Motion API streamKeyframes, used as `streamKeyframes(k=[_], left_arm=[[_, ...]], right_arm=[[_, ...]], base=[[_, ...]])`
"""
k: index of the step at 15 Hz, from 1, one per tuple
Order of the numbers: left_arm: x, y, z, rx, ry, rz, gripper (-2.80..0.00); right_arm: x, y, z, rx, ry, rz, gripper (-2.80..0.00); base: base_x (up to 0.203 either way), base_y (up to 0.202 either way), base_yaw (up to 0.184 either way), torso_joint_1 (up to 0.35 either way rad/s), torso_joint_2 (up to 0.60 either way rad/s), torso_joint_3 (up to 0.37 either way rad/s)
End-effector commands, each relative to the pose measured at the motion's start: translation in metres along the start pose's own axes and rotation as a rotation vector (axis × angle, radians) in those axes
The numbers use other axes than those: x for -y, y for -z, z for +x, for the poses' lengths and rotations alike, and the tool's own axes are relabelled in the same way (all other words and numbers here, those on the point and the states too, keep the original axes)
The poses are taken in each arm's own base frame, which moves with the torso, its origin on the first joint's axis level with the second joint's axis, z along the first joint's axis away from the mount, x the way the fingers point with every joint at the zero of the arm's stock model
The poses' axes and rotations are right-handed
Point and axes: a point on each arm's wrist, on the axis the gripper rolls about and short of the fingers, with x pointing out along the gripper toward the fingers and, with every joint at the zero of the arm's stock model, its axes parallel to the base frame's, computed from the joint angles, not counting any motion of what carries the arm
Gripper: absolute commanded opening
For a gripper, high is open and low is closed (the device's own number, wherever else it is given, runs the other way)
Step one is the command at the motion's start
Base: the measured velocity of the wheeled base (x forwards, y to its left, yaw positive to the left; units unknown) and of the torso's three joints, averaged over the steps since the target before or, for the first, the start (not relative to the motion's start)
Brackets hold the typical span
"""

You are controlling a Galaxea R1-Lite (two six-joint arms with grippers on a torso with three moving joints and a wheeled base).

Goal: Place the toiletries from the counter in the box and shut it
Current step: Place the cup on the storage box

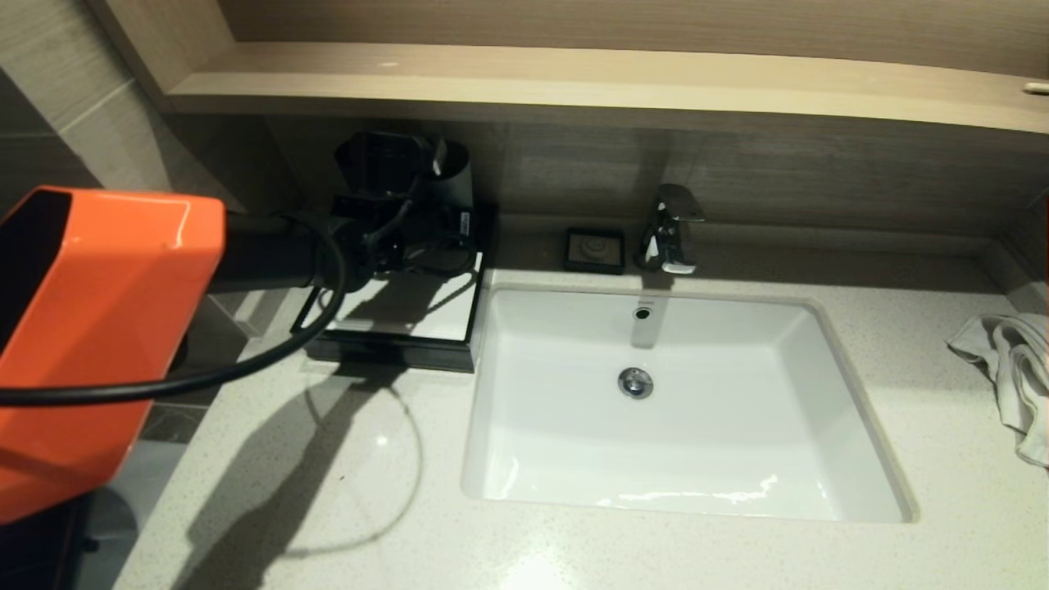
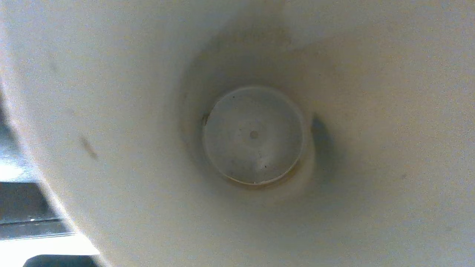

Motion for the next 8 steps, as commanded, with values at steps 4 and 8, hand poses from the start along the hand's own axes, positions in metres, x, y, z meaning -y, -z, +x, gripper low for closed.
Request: streamKeyframes(k=[4,8], left_arm=[[0.0014,0.0046,0.0037,-0.005,-0.009,0.013,-2.80],[0.0026,0.0044,0.0034,-0.003,-0.015,0.014,-2.80]], right_arm=[[0.0000,0.0000,0.0000,0.000,0.000,-0.001,-2.80],[0.0000,0.0000,0.0000,0.000,-0.001,-0.001,-2.80]], base=[[0.000,0.000,0.000,0.000,0.00,0.000],[0.000,0.000,0.000,0.000,0.00,0.000]])
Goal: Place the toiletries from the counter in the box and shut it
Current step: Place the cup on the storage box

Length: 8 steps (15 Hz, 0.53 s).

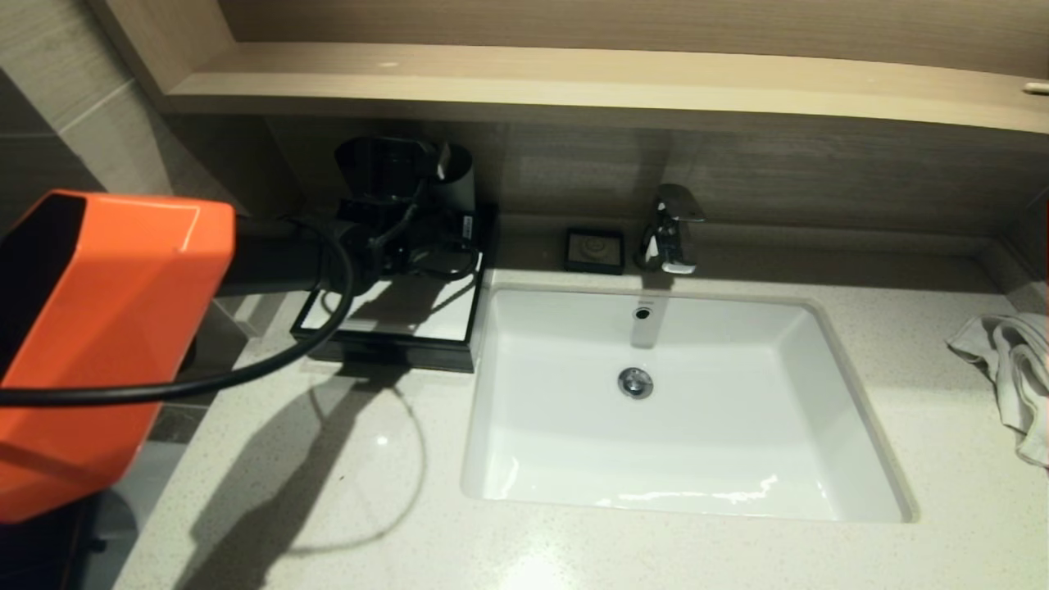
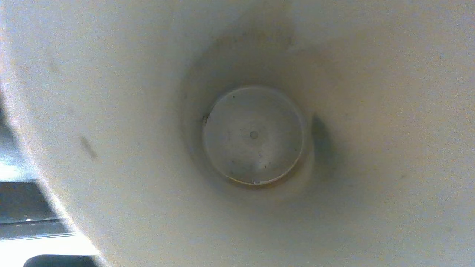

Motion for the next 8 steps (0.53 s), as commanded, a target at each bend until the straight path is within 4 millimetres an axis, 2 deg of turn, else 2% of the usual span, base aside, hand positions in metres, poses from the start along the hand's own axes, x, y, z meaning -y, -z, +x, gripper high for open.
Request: streamKeyframes(k=[1,3,4,8], left_arm=[[0.0006,0.0014,0.0009,-0.003,-0.002,0.000,-2.80],[0.0008,0.0026,0.0021,-0.003,-0.014,0.002,-2.73],[0.0007,0.0018,0.0021,0.005,-0.016,0.000,0.00],[0.0015,0.0020,0.0024,0.008,-0.014,0.000,0.00]], right_arm=[[0.0000,0.0000,0.0000,0.000,0.001,0.000,-2.80],[0.0000,0.0000,0.0000,0.000,0.000,0.000,-2.80],[0.0000,0.0000,0.0000,0.000,0.001,0.000,-2.80],[0.0000,0.0000,0.0000,0.000,0.002,0.000,-2.80]], base=[[0.000,0.000,0.000,0.000,0.00,0.000],[0.000,0.000,0.000,0.000,0.00,0.000],[0.000,0.000,0.000,0.000,0.00,0.000],[0.000,0.000,0.000,0.000,0.00,0.000]])
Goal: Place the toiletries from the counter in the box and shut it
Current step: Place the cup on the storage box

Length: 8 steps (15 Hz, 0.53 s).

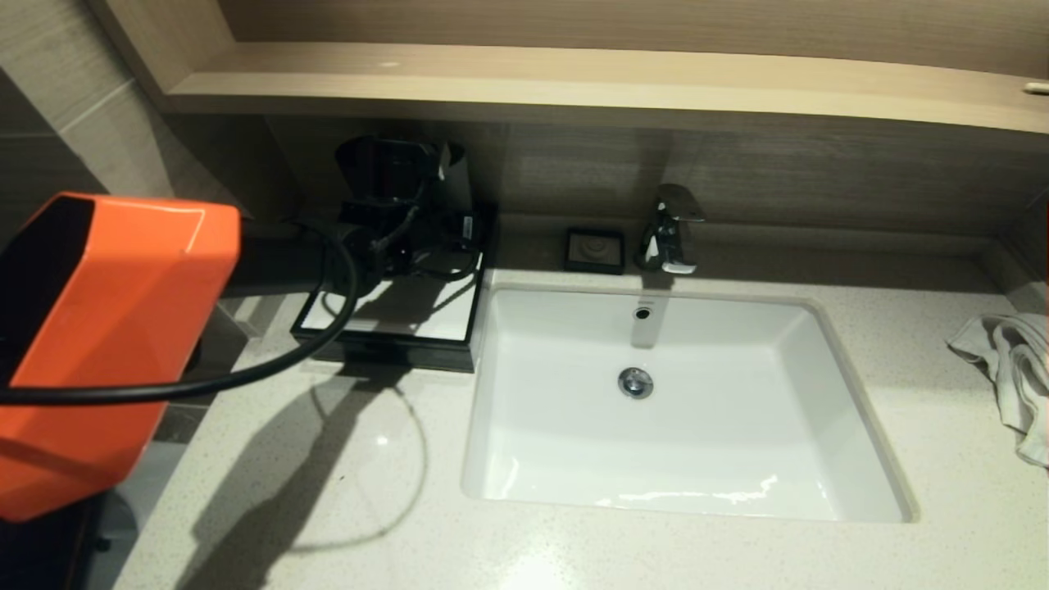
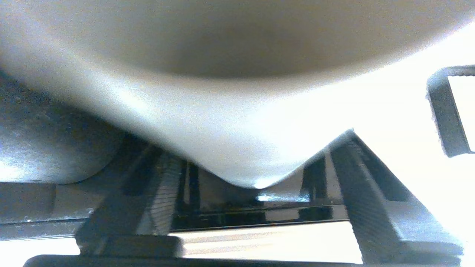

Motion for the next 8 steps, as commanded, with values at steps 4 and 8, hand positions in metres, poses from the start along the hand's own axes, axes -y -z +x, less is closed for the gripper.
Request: streamKeyframes(k=[4,8], left_arm=[[0.001,-0.001,0.000,0.016,-0.005,-0.003,0.00],[0.002,-0.009,-0.007,0.034,-0.007,-0.007,0.00]], right_arm=[[0.000,0.000,0.000,0.000,-0.002,-0.001,-2.80],[0.000,0.000,0.000,0.000,0.000,-0.001,-2.80]], base=[[0.000,0.000,0.000,0.000,0.00,0.000],[0.000,0.000,0.000,0.000,0.00,0.000]])
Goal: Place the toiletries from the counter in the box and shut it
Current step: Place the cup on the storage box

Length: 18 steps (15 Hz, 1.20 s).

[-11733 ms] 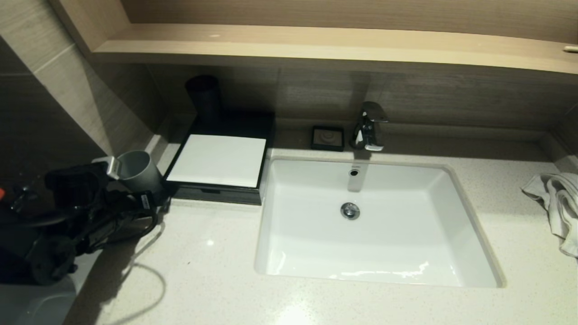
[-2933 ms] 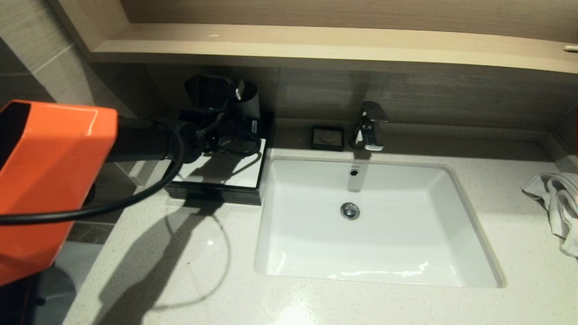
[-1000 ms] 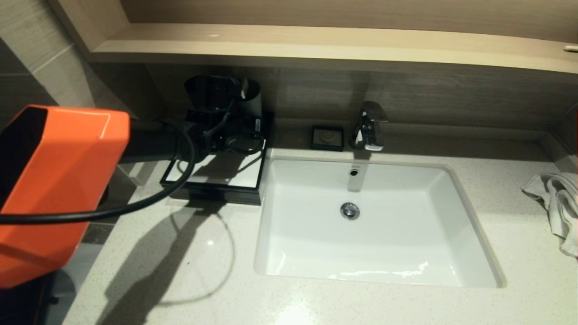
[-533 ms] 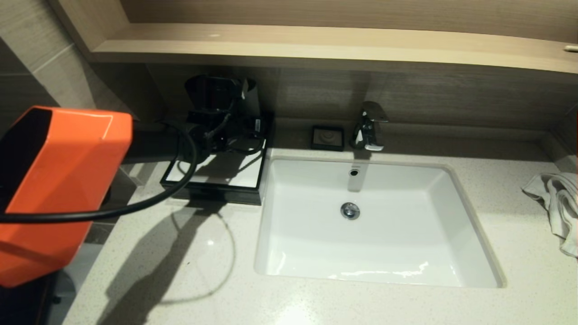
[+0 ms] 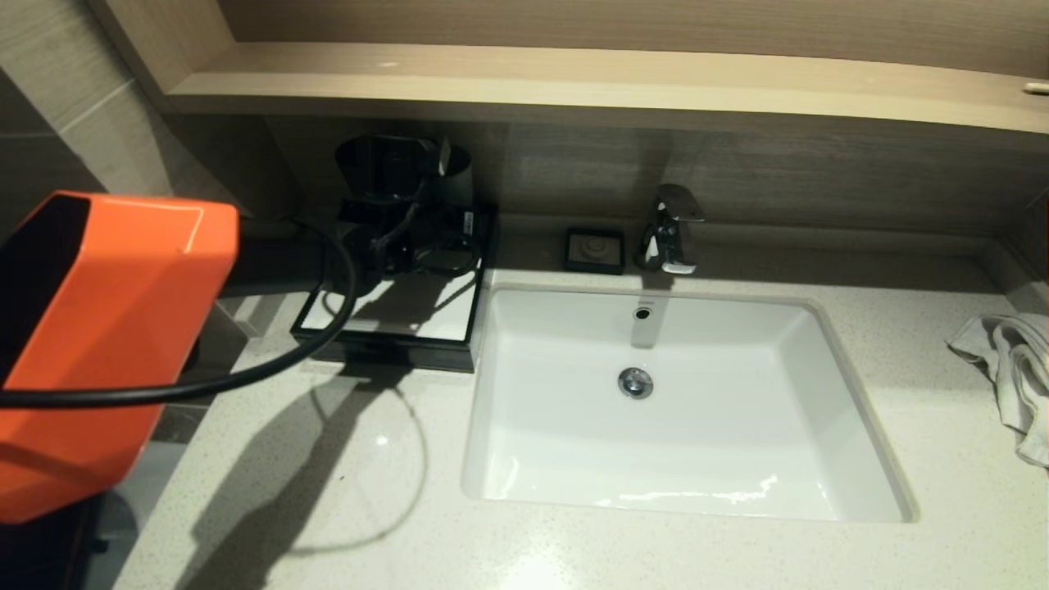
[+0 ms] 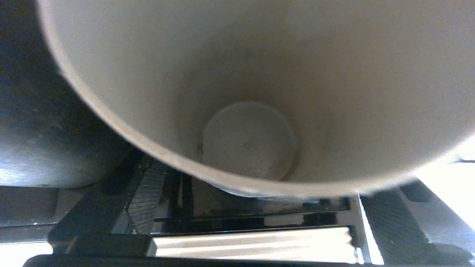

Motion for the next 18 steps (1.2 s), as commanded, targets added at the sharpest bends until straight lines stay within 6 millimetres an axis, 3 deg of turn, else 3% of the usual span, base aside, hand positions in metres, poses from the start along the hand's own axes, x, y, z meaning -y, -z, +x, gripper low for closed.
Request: streamKeyframes(k=[1,5,10,11,12,18], left_arm=[[0.000,-0.010,-0.010,0.018,0.004,-0.005,0.00],[0.001,-0.020,-0.037,0.011,0.003,-0.007,0.00],[0.000,-0.008,-0.069,-0.029,-0.025,0.005,0.00],[0.000,-0.004,-0.074,-0.035,-0.028,0.006,-2.43],[0.000,-0.001,-0.076,-0.037,-0.027,0.007,-2.80],[0.007,0.012,-0.064,-0.029,-0.020,-0.021,-2.80]], right_arm=[[0.000,0.000,0.000,0.000,0.000,0.000,-2.80],[0.000,0.000,0.000,0.000,-0.002,0.000,-2.80],[0.000,0.000,0.000,0.000,-0.002,0.000,-2.80],[0.000,0.000,0.000,0.000,-0.002,0.000,-2.80],[0.000,0.000,0.000,0.000,-0.001,0.000,-2.80],[0.000,0.000,0.000,0.000,-0.001,0.000,-2.80]], base=[[0.000,0.000,0.000,0.000,0.00,0.000],[0.000,0.000,0.000,0.000,0.00,0.000],[0.000,0.000,0.000,0.000,0.00,0.000],[0.000,0.000,0.000,0.000,0.00,0.000],[0.000,0.000,0.000,0.000,0.00,0.000],[0.000,0.000,0.000,0.000,0.00,0.000]])
